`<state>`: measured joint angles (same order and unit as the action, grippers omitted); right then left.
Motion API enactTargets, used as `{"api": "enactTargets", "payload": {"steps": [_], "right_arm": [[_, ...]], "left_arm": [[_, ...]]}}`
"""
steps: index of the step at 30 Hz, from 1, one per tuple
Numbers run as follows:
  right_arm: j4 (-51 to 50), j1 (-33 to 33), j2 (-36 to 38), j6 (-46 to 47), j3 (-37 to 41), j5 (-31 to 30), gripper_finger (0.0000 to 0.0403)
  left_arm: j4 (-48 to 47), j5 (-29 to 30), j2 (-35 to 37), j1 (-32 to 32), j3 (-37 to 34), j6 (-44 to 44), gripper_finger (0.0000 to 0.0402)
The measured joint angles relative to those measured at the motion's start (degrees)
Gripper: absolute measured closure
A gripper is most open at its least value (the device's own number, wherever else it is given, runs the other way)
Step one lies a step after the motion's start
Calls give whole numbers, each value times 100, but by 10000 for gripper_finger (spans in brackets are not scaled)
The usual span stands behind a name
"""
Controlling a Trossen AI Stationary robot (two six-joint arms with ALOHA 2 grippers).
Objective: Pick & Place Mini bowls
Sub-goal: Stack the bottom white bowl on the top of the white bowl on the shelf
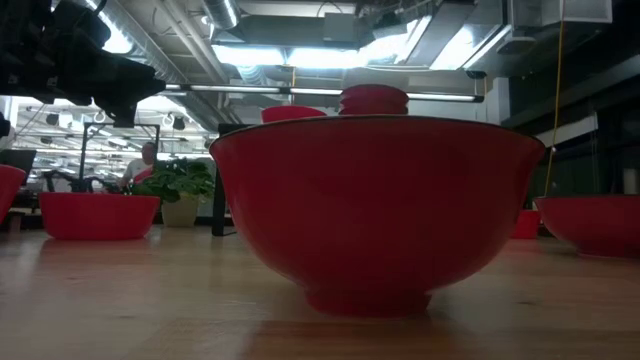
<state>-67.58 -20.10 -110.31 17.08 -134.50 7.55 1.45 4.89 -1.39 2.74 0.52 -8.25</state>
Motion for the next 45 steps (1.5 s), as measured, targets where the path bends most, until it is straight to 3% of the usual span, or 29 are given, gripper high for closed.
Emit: {"api": "enactTargets", "payload": {"steps": [7,15,25,30,33,45], "right_arm": [[23,-876,-494,657,5,-39,246],[49,-1519,-1357,439,7,-660,247],[40,-1622,-2388,296,11,-840,247],[-71,-1622,-2760,55,11,-1466,247],[-139,-1622,-2867,42,11,-1850,247],[-82,-1611,-2934,22,11,-1854,247]], "left_arm": [[0,0,0,-1,0,0,279],[0,0,0,0,0,0,279],[0,0,0,-1,0,0,279],[0,0,0,-1,0,0,279],[0,0,0,0,2,0,279],[0,0,0,0,0,0,279]]}}
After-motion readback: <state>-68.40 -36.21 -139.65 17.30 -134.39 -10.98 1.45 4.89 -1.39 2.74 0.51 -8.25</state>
